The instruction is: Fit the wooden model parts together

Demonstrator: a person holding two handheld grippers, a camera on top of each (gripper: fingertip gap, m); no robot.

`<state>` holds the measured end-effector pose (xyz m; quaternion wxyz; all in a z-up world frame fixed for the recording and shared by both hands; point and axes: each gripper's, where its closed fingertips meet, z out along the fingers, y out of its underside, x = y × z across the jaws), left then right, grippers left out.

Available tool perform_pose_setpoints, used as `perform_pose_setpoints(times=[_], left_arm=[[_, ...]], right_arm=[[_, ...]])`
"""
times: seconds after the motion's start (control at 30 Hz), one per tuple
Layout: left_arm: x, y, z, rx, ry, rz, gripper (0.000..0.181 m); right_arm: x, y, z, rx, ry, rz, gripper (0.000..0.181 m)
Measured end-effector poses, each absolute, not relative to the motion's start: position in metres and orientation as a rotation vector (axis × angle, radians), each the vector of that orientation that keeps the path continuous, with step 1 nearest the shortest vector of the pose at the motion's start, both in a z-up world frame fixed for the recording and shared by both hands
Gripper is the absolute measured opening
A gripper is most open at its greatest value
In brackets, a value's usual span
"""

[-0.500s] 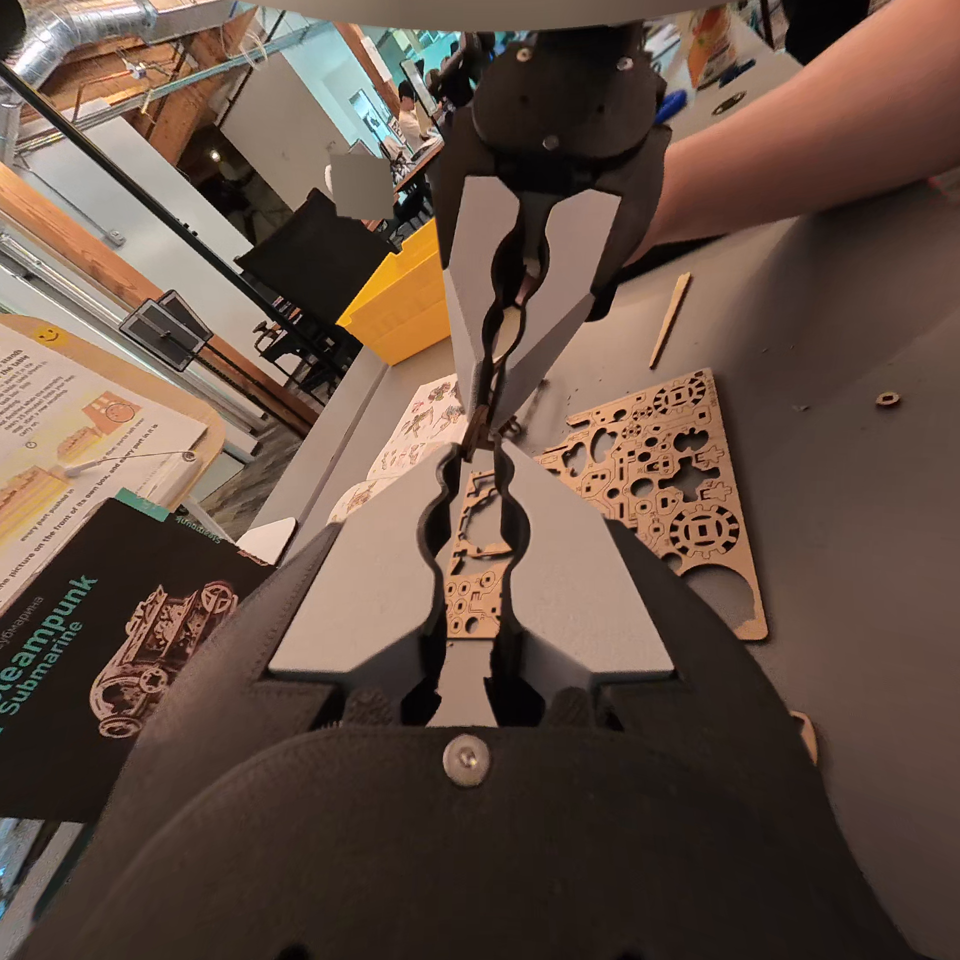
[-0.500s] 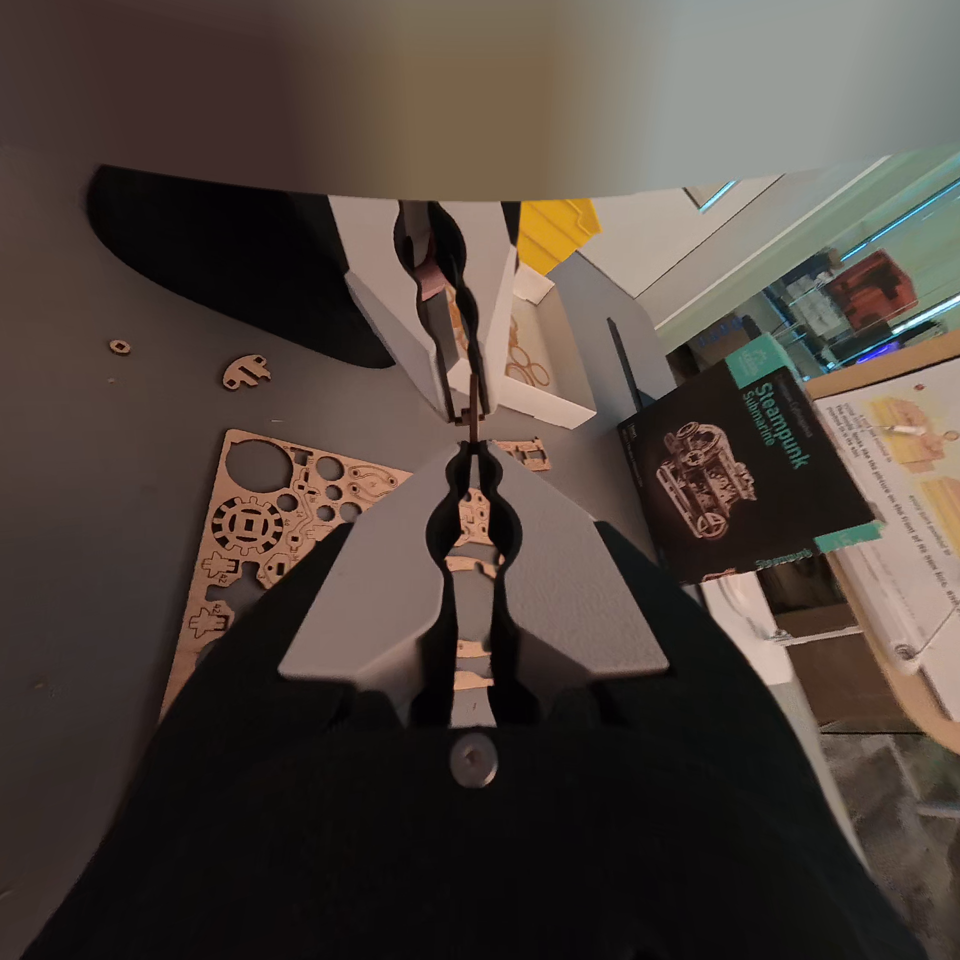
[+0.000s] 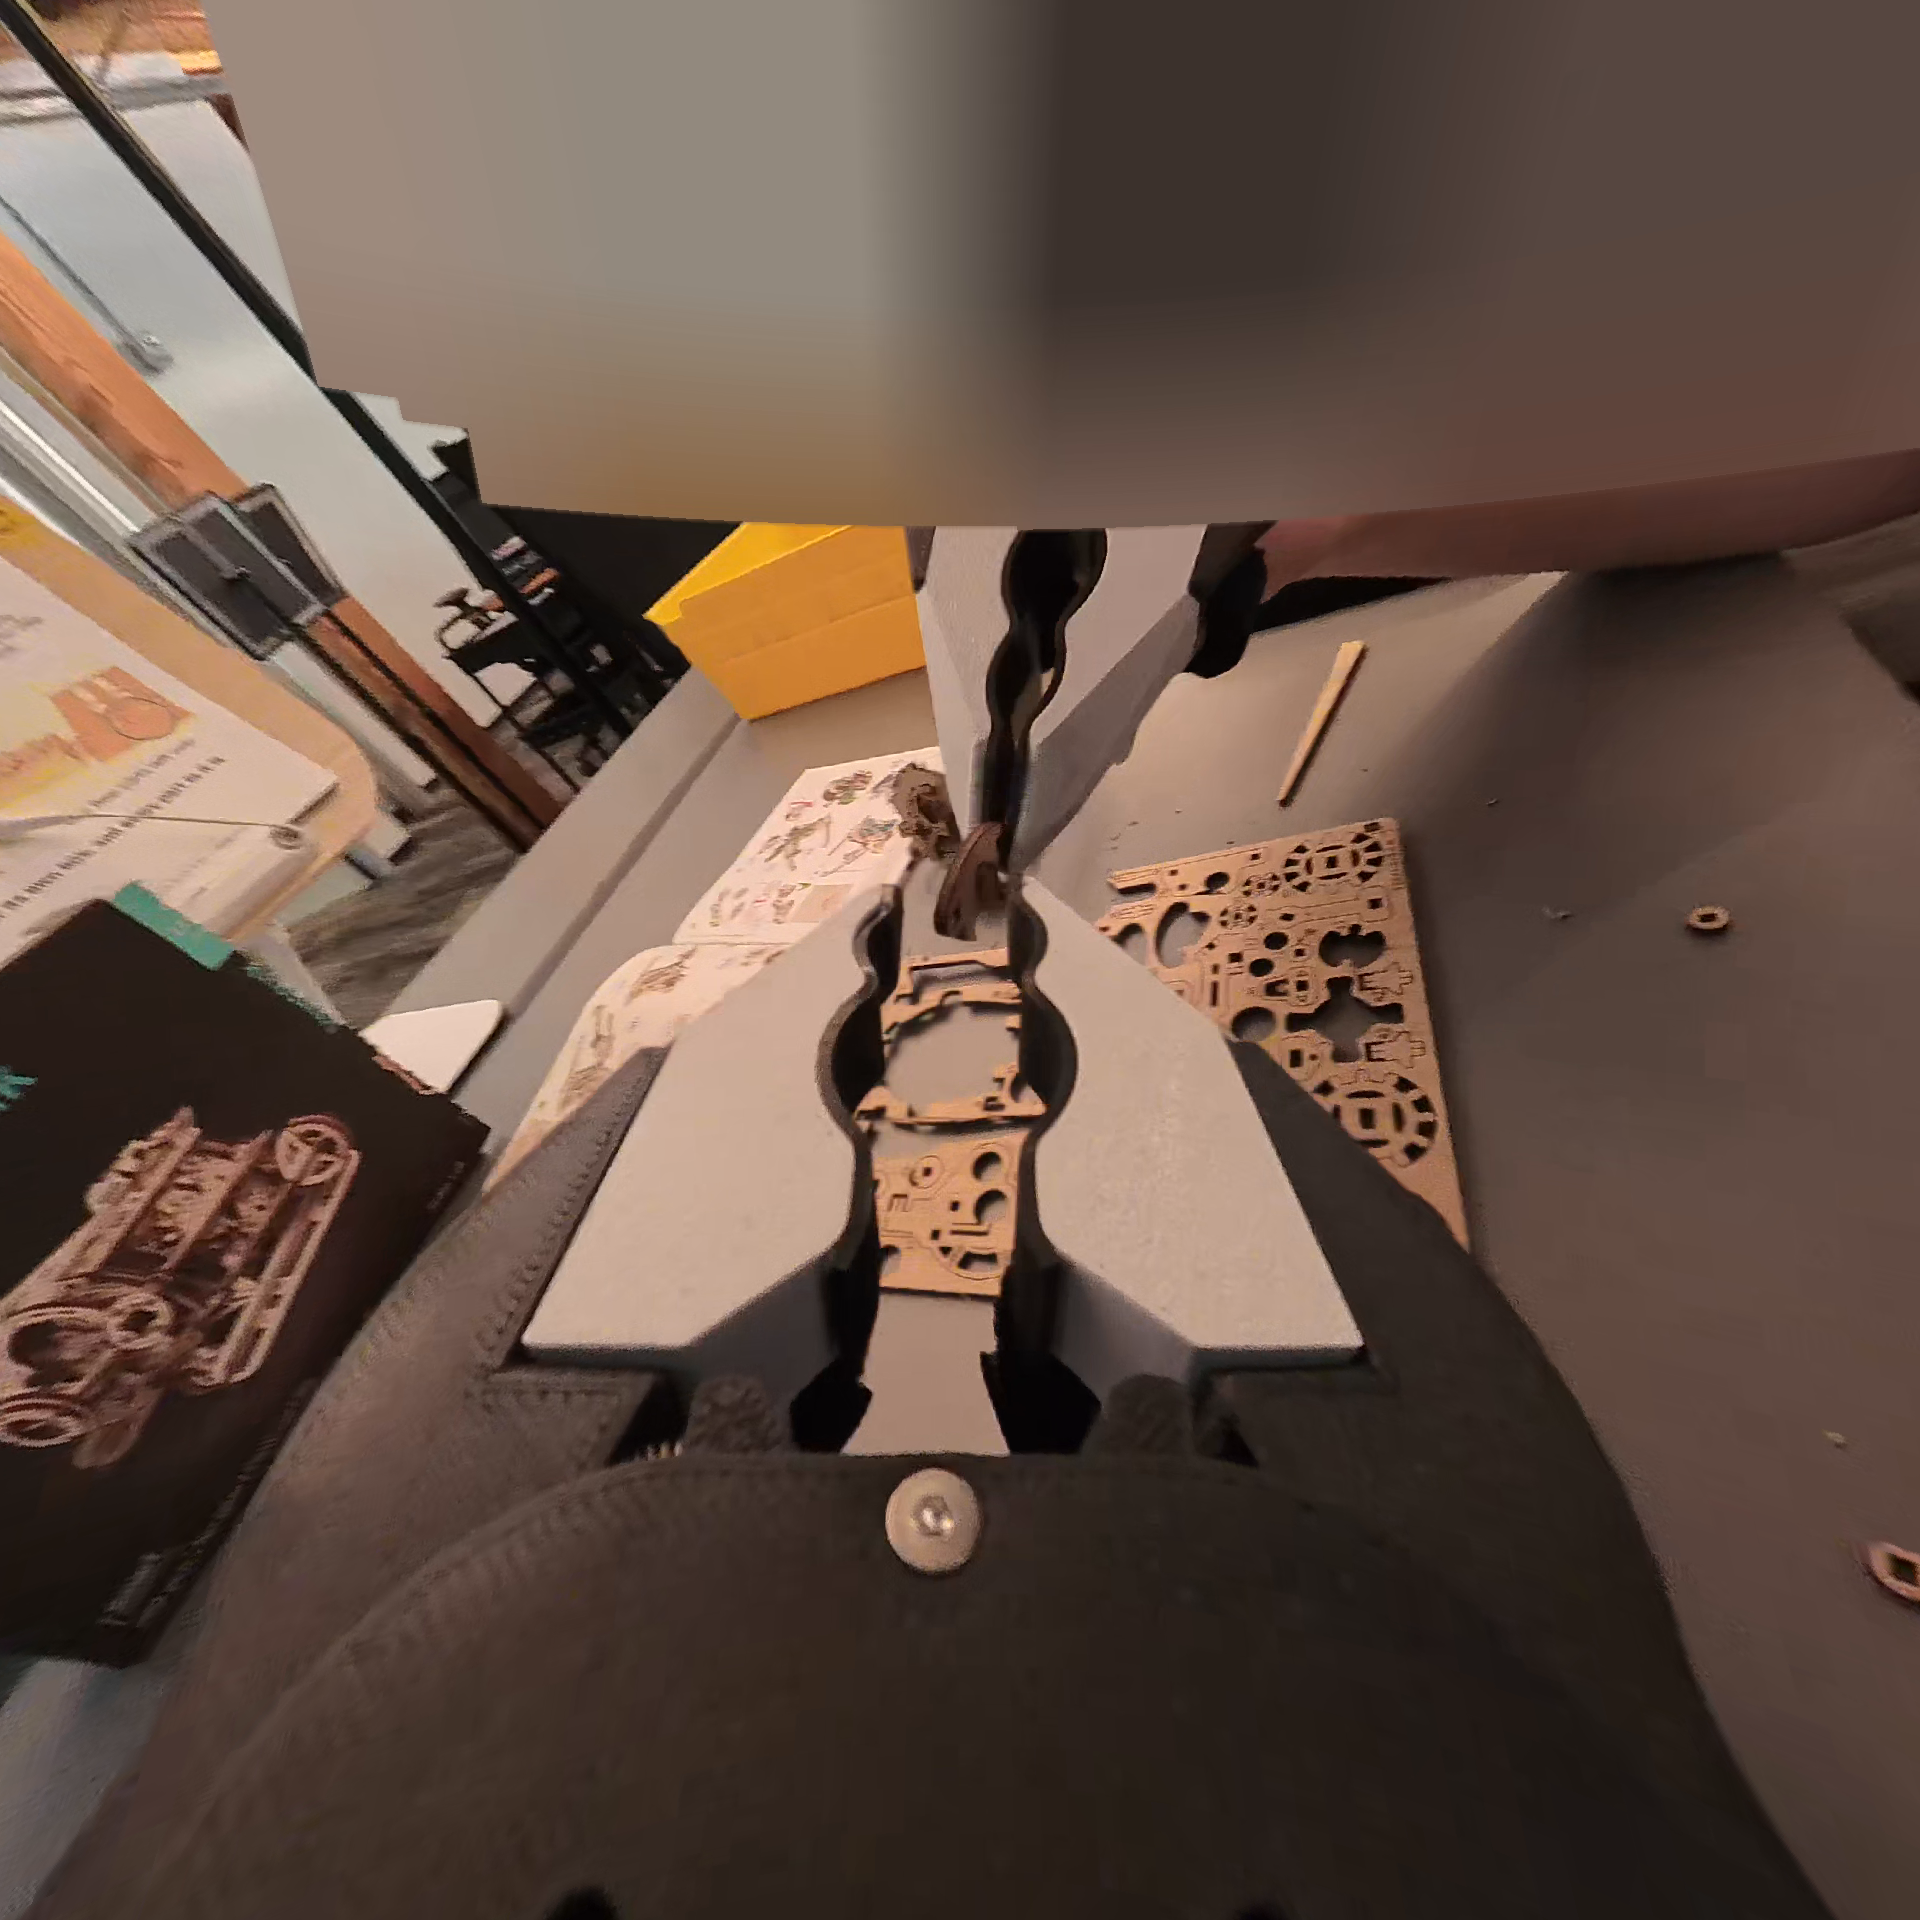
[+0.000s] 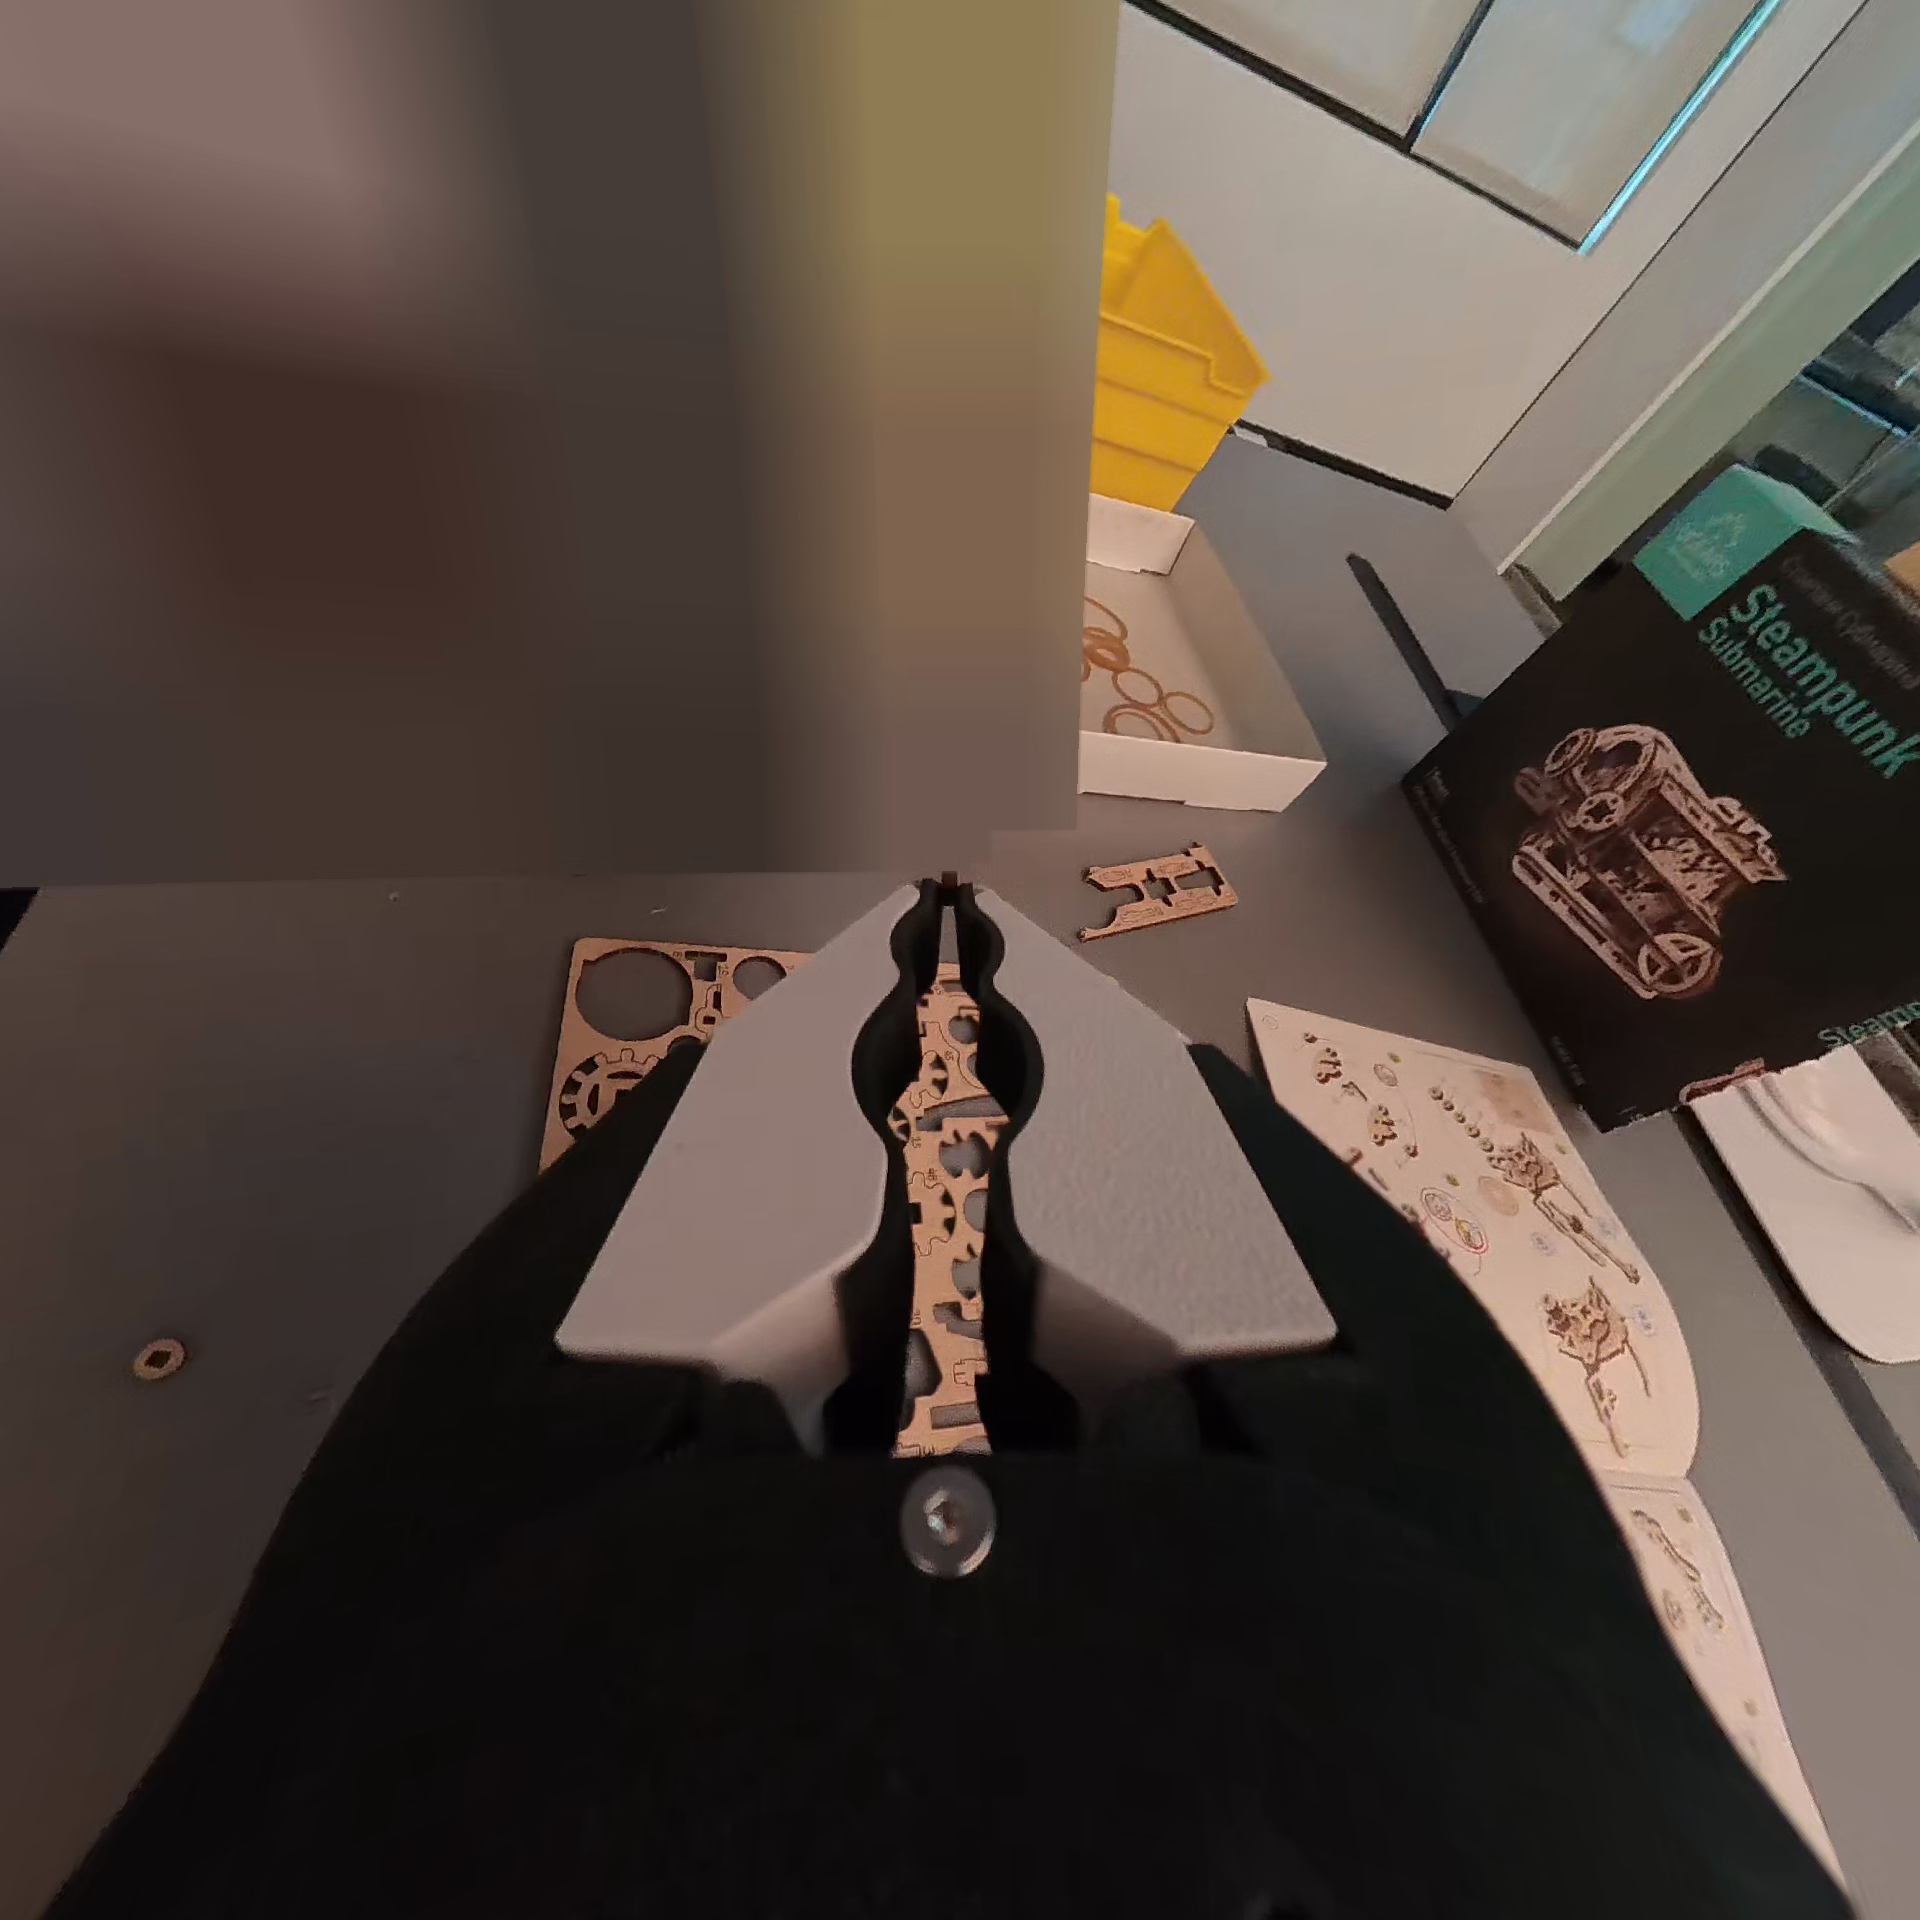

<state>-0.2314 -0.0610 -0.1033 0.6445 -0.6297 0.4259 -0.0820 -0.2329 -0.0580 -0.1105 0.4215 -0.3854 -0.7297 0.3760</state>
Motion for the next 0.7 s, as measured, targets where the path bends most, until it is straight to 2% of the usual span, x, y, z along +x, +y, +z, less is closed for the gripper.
perform_pose_setpoints(times=[0.3,0.47,0.7], left_arm=[[-0.238,-0.051,-0.104,-1.446,0.943,0.046,0.028],[-0.237,-0.051,-0.102,-1.437,0.921,0.056,0.018],[-0.235,-0.052,-0.107,-1.457,0.943,0.021,0.017]], right_arm=[[-0.236,-0.055,-0.1,-1.006,-1.744,0.939,0.0],[-0.238,-0.056,-0.1,-1.025,-1.725,0.96,0.0],[-0.239,-0.058,-0.103,-1.048,-1.731,1.042,0.001]])
